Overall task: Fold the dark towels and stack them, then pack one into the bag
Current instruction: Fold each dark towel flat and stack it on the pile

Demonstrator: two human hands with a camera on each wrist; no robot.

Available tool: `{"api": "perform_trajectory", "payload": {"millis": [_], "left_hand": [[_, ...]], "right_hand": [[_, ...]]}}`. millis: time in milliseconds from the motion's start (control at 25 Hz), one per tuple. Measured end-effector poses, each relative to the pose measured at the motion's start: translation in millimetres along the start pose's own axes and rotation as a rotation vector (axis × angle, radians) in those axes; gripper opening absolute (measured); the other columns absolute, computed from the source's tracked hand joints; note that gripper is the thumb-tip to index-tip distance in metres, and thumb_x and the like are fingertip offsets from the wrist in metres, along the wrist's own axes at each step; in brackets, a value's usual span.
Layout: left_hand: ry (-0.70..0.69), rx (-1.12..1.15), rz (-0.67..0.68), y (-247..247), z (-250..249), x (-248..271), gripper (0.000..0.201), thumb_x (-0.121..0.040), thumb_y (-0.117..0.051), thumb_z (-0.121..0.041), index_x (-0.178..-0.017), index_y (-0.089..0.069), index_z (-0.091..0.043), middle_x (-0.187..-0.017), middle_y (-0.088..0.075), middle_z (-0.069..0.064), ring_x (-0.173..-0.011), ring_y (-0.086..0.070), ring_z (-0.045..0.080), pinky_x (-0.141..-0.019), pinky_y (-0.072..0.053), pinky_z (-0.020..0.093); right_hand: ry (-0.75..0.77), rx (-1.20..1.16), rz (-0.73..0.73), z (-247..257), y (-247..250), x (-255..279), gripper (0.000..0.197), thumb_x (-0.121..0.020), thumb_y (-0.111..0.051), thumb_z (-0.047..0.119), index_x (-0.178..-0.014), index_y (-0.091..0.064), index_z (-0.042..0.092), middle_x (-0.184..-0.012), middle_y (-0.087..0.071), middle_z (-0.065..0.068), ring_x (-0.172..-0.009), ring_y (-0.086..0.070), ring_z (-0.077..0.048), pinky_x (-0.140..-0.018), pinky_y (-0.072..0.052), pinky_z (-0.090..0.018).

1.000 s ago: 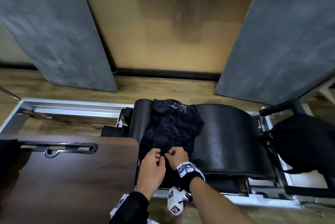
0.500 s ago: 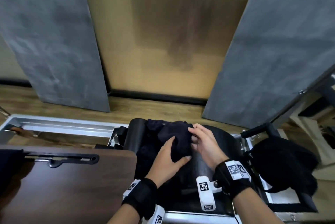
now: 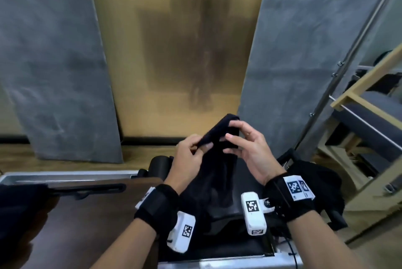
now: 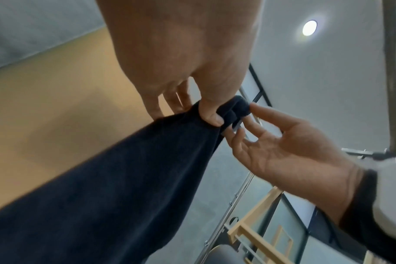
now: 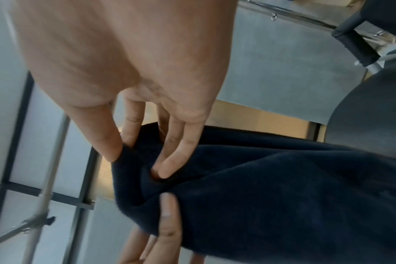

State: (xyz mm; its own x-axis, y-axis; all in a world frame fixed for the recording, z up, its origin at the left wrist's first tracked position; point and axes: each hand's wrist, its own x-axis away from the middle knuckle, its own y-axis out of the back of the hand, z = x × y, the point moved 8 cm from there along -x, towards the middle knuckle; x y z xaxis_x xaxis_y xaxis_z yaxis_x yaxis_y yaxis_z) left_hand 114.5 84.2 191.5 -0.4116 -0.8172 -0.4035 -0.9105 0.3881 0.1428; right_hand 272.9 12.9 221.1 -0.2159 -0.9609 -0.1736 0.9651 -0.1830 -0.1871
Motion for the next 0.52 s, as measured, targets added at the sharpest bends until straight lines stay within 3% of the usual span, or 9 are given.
{"api": "perform_trajectory", "payload": {"millis": [80,120,200,280,360,520], "left_hand": [[0.01,0.086,0.022,6.3,-24.1,18.4,0.025,-0.107,-0.059,-0.009,-0.115,-0.075,-0.025,-0.108,-0.079,-0.012,-0.105,-0.072,0.008,-0.091,-0.053,0.022],[0.013,0.126,0.026,10.0,-37.5,29.7,0.027,-0.109,-0.054,-0.008,-0.12,-0.073,-0.025,-0.112,-0.079,-0.009,-0.109,-0.072,0.01,-0.094,-0.054,0.023],[0.045,0.161,0.034,18.3,-53.3,51.7,0.026,-0.111,-0.048,-0.009,-0.121,-0.07,-0.019,-0.111,-0.079,0.0,-0.107,-0.073,0.016,-0.095,-0.057,0.03],[0.104,0.15,0.03,27.2,-61.2,75.5,0.018,-0.112,-0.047,-0.012,-0.119,-0.064,-0.011,-0.107,-0.078,0.01,-0.098,-0.074,0.023,-0.091,-0.059,0.04],[0.198,0.209,0.041,34.9,-63.6,97.5,0.01,-0.111,-0.05,-0.016,-0.116,-0.056,-0.009,-0.103,-0.078,0.017,-0.088,-0.074,0.026,-0.08,-0.058,0.042],[0.229,0.225,0.083,54.3,-85.6,128.9,0.017,-0.11,-0.054,-0.022,-0.109,-0.056,-0.004,-0.094,-0.078,0.019,-0.078,-0.073,0.024,-0.065,-0.055,0.031]], "right_hand": [[0.001,0.02,0.044,3.3,-16.4,31.3,0.047,-0.091,-0.071,-0.002,-0.129,-0.071,0.025,-0.137,-0.064,0.005,-0.112,-0.069,-0.022,-0.09,-0.059,-0.037],[0.011,0.049,0.058,5.1,-26.3,48.2,0.057,-0.088,-0.071,-0.007,-0.133,-0.069,0.029,-0.15,-0.052,0.009,-0.111,-0.068,-0.017,-0.092,-0.058,-0.033],[0.029,0.166,0.047,9.6,-45.4,77.9,0.075,-0.083,-0.073,-0.014,-0.137,-0.065,0.036,-0.164,-0.034,0.012,-0.105,-0.067,-0.011,-0.093,-0.057,-0.029],[0.06,0.329,0.028,16.2,-62.9,103.2,0.084,-0.082,-0.077,-0.012,-0.143,-0.053,0.039,-0.166,-0.031,0.011,-0.101,-0.066,-0.011,-0.092,-0.059,-0.033],[0.117,0.471,0.051,24.4,-83.0,123.2,0.086,-0.083,-0.081,-0.004,-0.15,-0.043,0.034,-0.165,-0.03,0.016,-0.095,-0.065,-0.011,-0.088,-0.059,-0.036],[0.144,0.541,0.058,33.3,-116.6,148.8,0.071,-0.088,-0.083,0.02,-0.151,-0.05,0.026,-0.141,-0.059,0.015,-0.087,-0.066,-0.022,-0.092,-0.058,-0.045]]}}
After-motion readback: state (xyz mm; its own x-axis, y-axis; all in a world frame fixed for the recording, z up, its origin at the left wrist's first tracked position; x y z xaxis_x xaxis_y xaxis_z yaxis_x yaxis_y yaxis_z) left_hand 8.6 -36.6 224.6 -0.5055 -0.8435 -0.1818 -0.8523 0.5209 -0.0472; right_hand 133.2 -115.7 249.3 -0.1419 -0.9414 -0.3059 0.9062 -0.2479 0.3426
